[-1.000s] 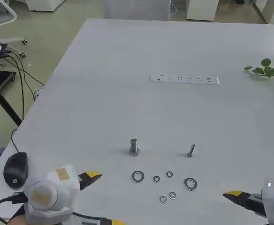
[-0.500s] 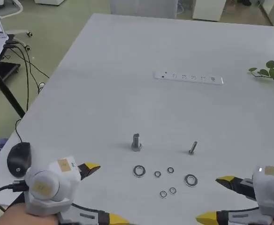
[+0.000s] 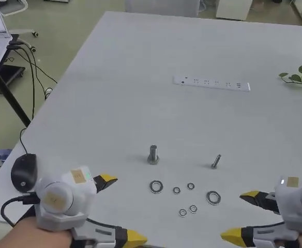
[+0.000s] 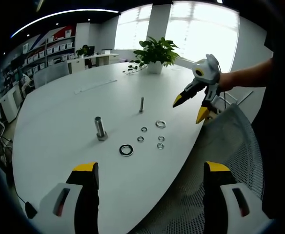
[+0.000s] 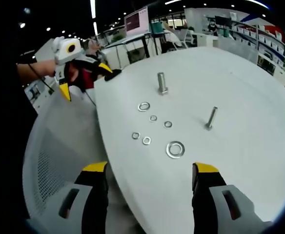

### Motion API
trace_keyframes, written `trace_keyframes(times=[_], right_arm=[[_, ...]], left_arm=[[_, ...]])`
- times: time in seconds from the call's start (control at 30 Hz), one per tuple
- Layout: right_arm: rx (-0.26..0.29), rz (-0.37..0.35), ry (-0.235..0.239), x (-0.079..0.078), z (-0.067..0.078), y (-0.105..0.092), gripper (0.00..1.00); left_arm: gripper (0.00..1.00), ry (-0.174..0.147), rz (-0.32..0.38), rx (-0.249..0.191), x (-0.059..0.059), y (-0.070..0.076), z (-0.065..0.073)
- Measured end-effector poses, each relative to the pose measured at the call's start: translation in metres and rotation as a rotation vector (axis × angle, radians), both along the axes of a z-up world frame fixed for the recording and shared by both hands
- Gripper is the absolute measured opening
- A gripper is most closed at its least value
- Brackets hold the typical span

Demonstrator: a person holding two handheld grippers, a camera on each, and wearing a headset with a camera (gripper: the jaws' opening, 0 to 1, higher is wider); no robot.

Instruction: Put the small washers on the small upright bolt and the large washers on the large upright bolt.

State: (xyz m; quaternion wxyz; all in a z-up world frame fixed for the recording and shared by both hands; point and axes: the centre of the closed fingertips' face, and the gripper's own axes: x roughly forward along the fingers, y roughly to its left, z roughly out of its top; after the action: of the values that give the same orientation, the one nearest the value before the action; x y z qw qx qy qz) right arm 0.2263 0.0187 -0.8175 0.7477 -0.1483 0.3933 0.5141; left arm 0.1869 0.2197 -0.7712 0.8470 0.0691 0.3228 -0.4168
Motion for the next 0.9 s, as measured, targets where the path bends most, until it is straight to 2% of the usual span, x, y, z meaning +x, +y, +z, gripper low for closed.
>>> trace_keyframes(times=[0.1, 0.23, 0.33, 0.4, 0.43, 0.5, 0.57, 0.63, 0.7, 0.8, 0.9], right_arm=[[-0.026, 0.017, -0.008, 0.008, 0.000, -0.001, 0.67], [-0.092, 0.049, -0.021, 0.015, -0.007, -0.004, 0.62], [-0.154, 0.110, -0.039, 0.019, -0.016, -0.005, 0.58], [-0.189, 0.143, -0.048, 0.022, -0.017, -0.004, 0.55], [-0.187, 0.144, -0.047, 0.022, -0.017, -0.002, 0.55], [-0.188, 0.154, -0.045, 0.026, -0.016, 0.003, 0.54], [-0.205, 0.180, -0.052, 0.029, -0.017, 0.005, 0.52], [-0.209, 0.190, -0.055, 0.032, -0.019, 0.008, 0.52], [-0.215, 0.204, -0.056, 0.035, -0.021, 0.011, 0.51], [-0.219, 0.237, -0.053, 0.034, -0.024, 0.016, 0.51], [-0.267, 0.284, -0.070, 0.036, -0.032, 0.014, 0.49]], left_arm=[[0.88, 0.003, 0.009, -0.018, 0.002, 0.001, 0.001], [0.88, 0.005, 0.002, -0.008, 0.001, 0.000, -0.002], [0.89, 0.009, 0.031, -0.035, 0.004, 0.000, -0.002], [0.88, 0.017, 0.040, -0.037, 0.005, 0.001, -0.004], [0.88, 0.021, 0.042, -0.039, 0.005, 0.001, -0.005], [0.86, 0.010, 0.024, -0.036, 0.004, -0.001, -0.004], [0.86, -0.018, 0.017, 0.000, 0.006, 0.003, -0.007], [0.86, -0.006, 0.009, 0.004, 0.005, 0.003, -0.008], [0.88, -0.026, -0.008, 0.030, 0.006, 0.005, -0.010], [0.88, -0.031, -0.019, 0.039, 0.005, 0.005, -0.010], [0.89, -0.048, -0.020, 0.031, 0.008, 0.004, -0.007]])
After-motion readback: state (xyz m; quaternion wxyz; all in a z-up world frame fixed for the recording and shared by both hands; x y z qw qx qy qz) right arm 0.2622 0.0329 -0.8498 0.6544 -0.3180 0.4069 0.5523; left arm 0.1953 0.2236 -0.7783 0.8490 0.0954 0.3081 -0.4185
